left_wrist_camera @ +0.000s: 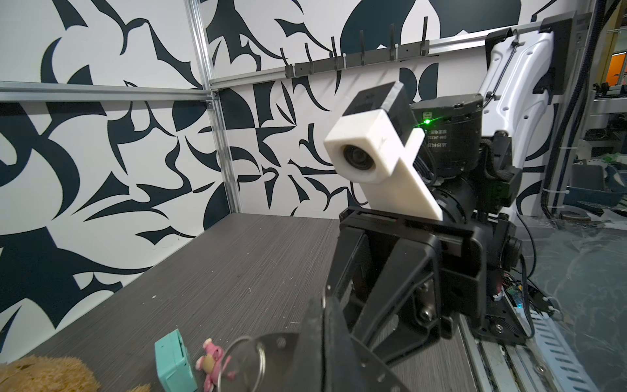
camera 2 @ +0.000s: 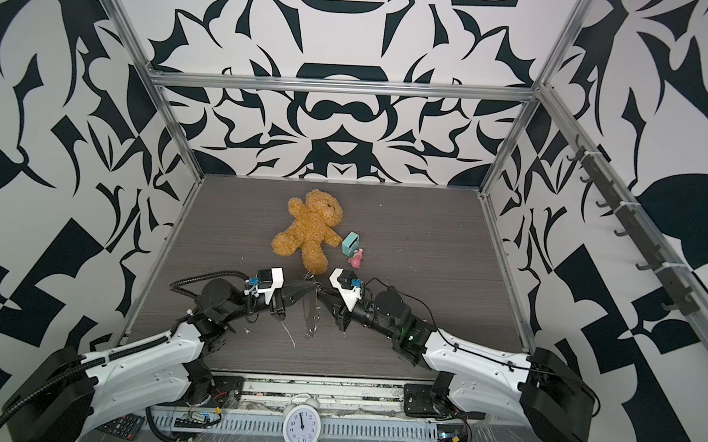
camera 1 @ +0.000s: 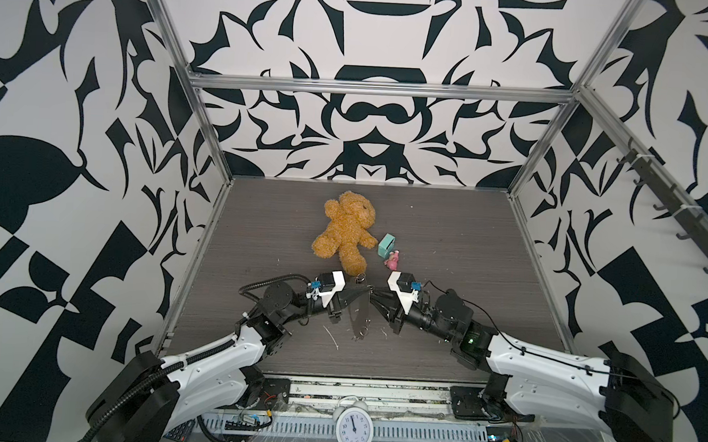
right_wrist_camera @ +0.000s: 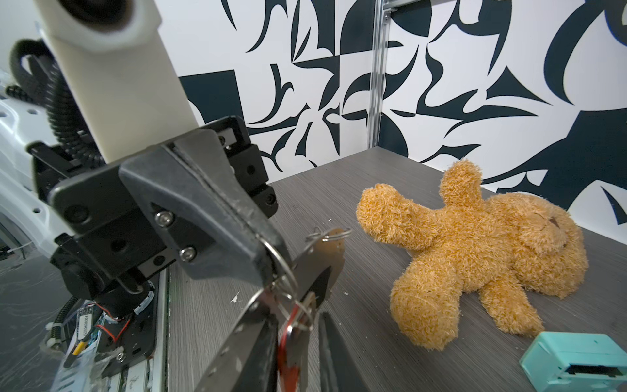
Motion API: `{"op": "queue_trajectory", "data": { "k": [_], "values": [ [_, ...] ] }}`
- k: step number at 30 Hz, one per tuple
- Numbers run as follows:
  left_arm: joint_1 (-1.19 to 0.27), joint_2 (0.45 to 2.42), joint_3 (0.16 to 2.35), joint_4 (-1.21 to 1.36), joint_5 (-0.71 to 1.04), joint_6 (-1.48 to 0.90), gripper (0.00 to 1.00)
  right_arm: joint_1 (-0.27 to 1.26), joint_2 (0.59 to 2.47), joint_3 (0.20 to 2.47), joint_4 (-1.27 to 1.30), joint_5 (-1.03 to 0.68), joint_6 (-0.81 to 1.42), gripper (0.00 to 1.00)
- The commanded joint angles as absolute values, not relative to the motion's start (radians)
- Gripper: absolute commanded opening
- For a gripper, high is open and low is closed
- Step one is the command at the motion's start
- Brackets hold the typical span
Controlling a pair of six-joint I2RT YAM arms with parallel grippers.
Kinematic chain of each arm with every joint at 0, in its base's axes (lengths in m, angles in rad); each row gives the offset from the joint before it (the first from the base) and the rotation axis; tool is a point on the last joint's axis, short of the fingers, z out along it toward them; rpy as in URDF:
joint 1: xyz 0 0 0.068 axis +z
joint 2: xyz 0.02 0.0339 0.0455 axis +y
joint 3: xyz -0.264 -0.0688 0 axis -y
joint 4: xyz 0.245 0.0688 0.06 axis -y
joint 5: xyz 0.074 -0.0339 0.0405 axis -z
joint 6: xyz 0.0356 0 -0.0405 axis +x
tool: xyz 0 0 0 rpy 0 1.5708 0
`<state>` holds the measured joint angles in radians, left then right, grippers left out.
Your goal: Put the keys on the keyring
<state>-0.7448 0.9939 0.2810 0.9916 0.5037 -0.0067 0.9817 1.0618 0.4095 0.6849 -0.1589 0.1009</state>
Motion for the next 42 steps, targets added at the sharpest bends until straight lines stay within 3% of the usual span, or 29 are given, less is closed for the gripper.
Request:
{"op": "queue_trajectory", "data": {
  "k": [1,20,26,42],
  "values": [
    [-0.747,1.006,0.285,1.048,0.539,-0.018,0.00,0.985,1.055,0.408,0.754,-0.172,0.100,0.24],
    [-0.747,1.031,0.294,1.071,0.585,-0.026,0.00,0.985,1.052,0.403,0.769,-0.194,0.097,0.16],
    [-0.747,1.032,0.293,1.076,0.592,-0.027,0.00,0.985,1.047,0.396,0.779,-0.193,0.097,0.22],
    [-0.747,1.035,0.293,1.079,0.593,-0.030,0.00,0.984,1.028,0.376,0.821,-0.214,0.100,0.20]
  ]
}}
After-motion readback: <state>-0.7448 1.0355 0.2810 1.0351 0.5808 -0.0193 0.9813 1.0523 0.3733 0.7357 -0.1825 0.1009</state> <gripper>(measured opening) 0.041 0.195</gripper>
